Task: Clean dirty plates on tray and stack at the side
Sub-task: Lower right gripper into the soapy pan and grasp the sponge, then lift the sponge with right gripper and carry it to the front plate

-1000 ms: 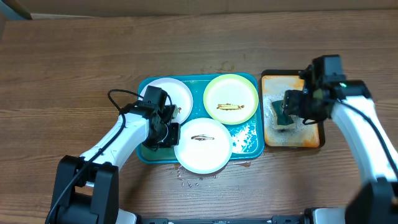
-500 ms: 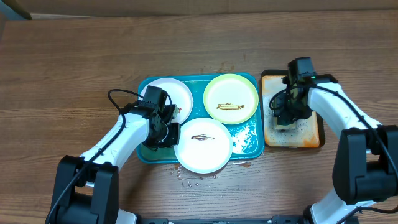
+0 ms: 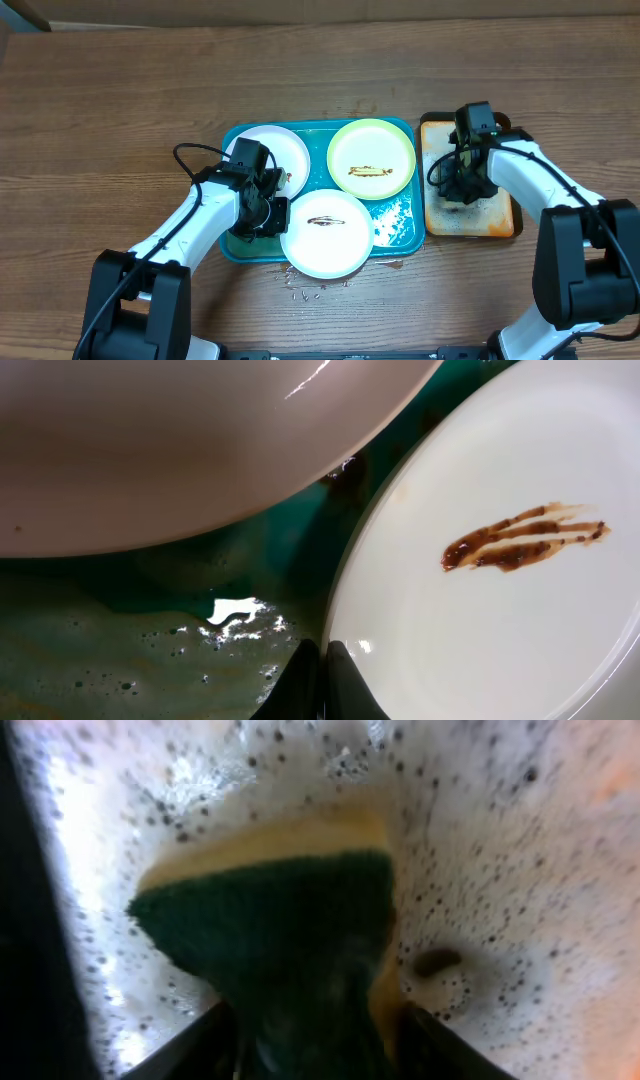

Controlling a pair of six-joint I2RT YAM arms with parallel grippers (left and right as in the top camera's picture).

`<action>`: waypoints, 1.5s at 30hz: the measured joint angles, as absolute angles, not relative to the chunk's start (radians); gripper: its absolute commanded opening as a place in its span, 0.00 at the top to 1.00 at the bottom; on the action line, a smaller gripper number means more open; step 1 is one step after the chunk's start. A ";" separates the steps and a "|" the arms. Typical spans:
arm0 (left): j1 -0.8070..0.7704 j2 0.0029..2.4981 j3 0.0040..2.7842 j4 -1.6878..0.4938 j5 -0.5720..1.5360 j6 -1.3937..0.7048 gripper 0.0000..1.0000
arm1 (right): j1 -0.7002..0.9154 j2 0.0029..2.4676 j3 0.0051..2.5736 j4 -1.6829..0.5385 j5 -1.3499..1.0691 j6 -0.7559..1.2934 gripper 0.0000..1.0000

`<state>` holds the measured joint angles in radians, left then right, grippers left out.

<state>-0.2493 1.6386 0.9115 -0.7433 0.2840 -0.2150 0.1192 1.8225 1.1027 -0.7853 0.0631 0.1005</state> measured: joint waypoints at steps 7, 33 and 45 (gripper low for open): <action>-0.249 1.639 0.912 -0.743 0.284 -0.215 0.96 | 0.119 1.822 1.098 -0.789 0.063 0.105 0.88; -0.249 1.639 0.912 -0.743 0.284 -0.215 0.96 | 0.118 1.822 1.239 -0.963 0.064 0.186 0.51; -0.249 1.639 0.912 -0.743 0.284 -0.215 0.96 | 0.118 1.822 1.086 -0.838 0.042 0.203 0.74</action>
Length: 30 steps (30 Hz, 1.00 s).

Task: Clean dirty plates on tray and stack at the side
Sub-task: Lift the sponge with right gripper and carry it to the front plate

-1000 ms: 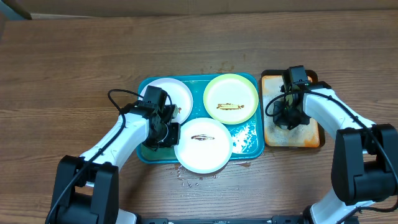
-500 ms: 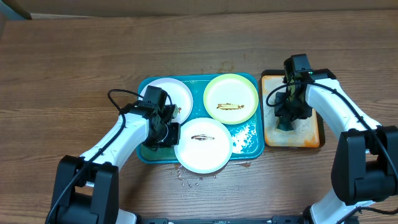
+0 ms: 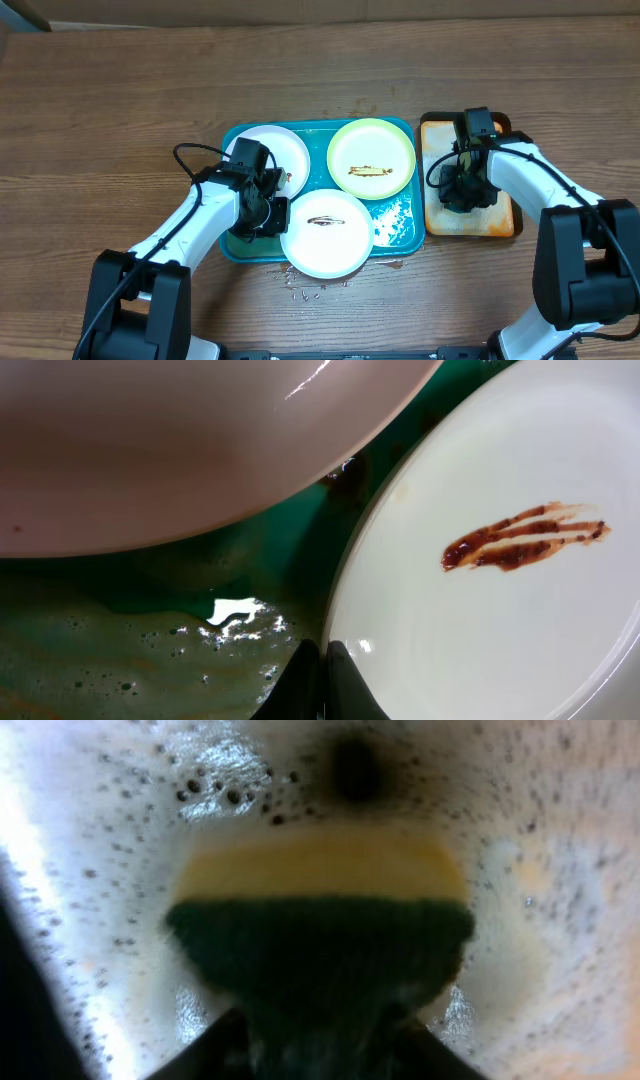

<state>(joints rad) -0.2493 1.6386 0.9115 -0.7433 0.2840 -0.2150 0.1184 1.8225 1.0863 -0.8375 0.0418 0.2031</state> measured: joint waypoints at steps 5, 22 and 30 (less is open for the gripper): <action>-0.249 1.639 0.912 -0.743 0.284 -0.215 0.96 | 0.118 1.822 1.084 -0.836 0.040 0.209 0.66; -0.249 1.639 0.912 -0.743 0.284 -0.215 0.96 | 0.118 1.822 1.206 -0.994 0.043 0.284 0.60; -0.249 1.639 0.912 -0.743 0.284 -0.215 0.96 | 0.118 1.822 1.204 -1.000 0.044 0.322 0.60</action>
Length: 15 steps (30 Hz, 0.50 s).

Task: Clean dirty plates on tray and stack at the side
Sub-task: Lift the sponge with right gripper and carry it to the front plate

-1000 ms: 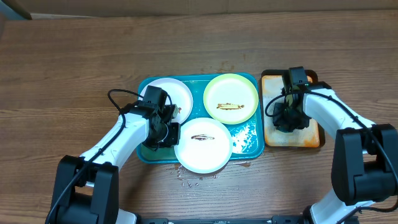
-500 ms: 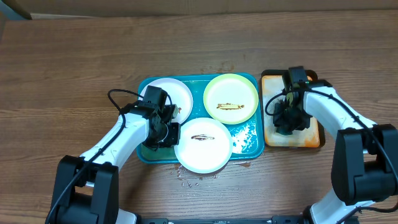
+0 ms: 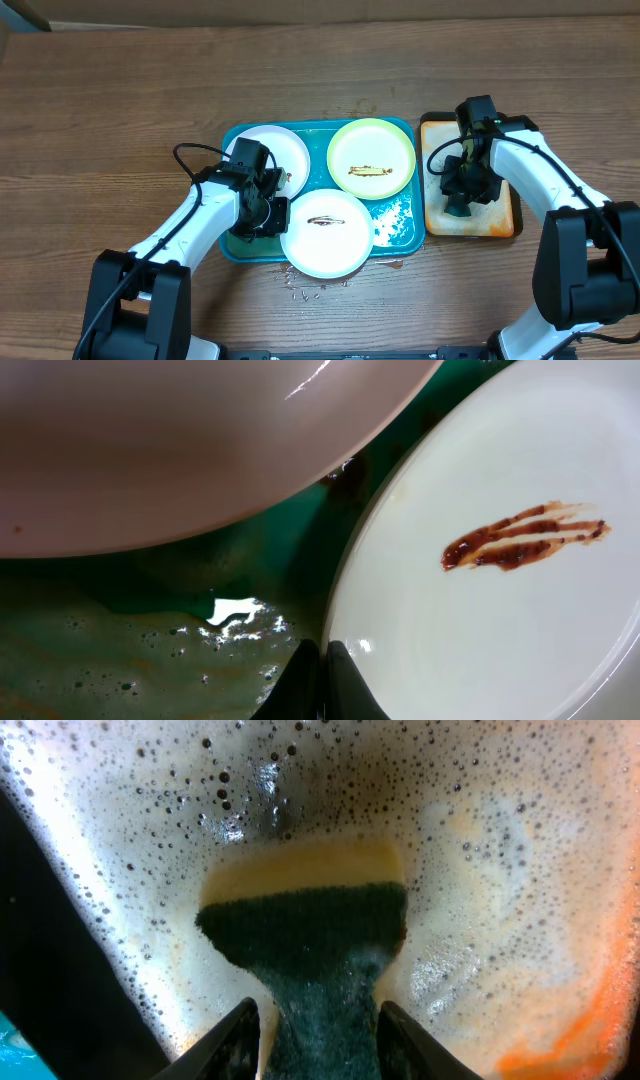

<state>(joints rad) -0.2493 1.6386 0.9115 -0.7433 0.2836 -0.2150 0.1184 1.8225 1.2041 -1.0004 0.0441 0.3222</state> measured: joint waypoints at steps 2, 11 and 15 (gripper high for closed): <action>-0.249 1.639 0.912 -0.743 0.284 -0.215 0.96 | 0.118 1.822 1.197 -0.994 0.044 0.325 0.60; -0.249 1.639 0.912 -0.743 0.284 -0.215 0.96 | 0.118 1.822 1.126 -0.937 0.043 0.339 0.87; -0.249 1.639 0.912 -0.743 0.284 -0.215 0.96 | 0.118 1.822 1.122 -0.927 0.044 0.340 0.96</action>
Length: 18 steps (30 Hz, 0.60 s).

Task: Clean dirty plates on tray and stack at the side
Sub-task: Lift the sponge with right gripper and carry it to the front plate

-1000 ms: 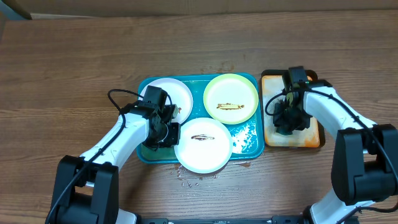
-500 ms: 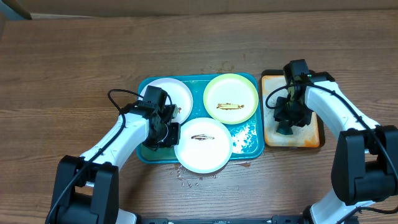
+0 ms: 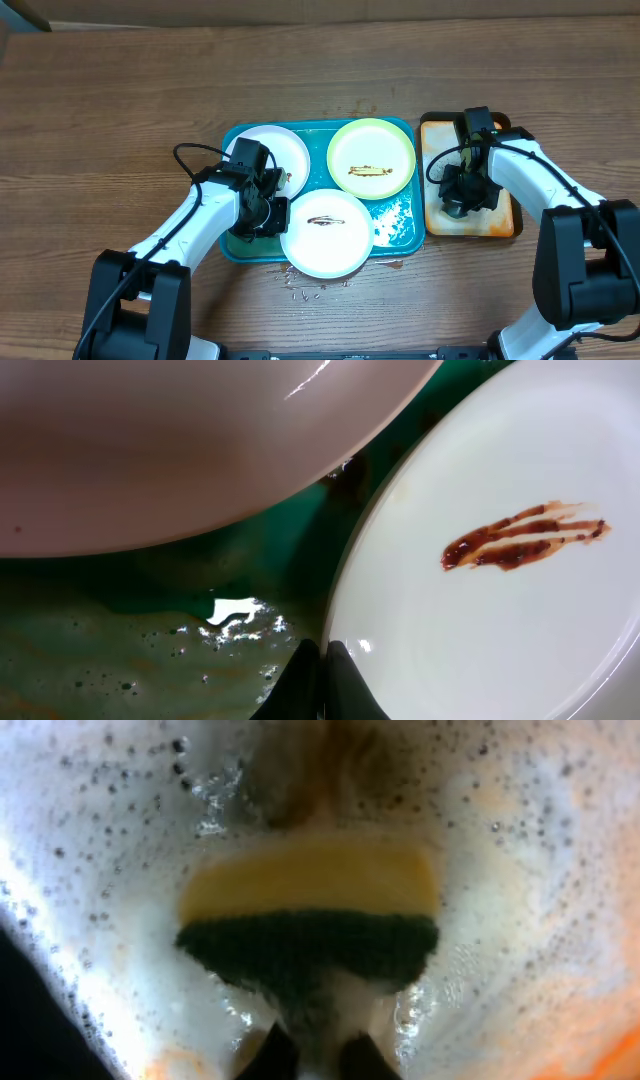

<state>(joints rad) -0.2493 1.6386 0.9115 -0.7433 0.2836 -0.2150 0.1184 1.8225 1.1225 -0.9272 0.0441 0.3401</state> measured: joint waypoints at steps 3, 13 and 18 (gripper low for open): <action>-0.249 1.639 0.912 -0.743 0.284 -0.215 0.96 | 0.118 1.822 1.120 -0.912 0.044 0.340 0.96; -0.249 1.639 0.912 -0.743 0.284 -0.215 0.96 | 0.118 1.822 1.118 -0.772 0.043 0.322 0.96; -0.249 1.639 0.912 -0.742 0.284 -0.215 0.96 | 0.118 1.822 1.118 -0.804 0.041 0.313 0.96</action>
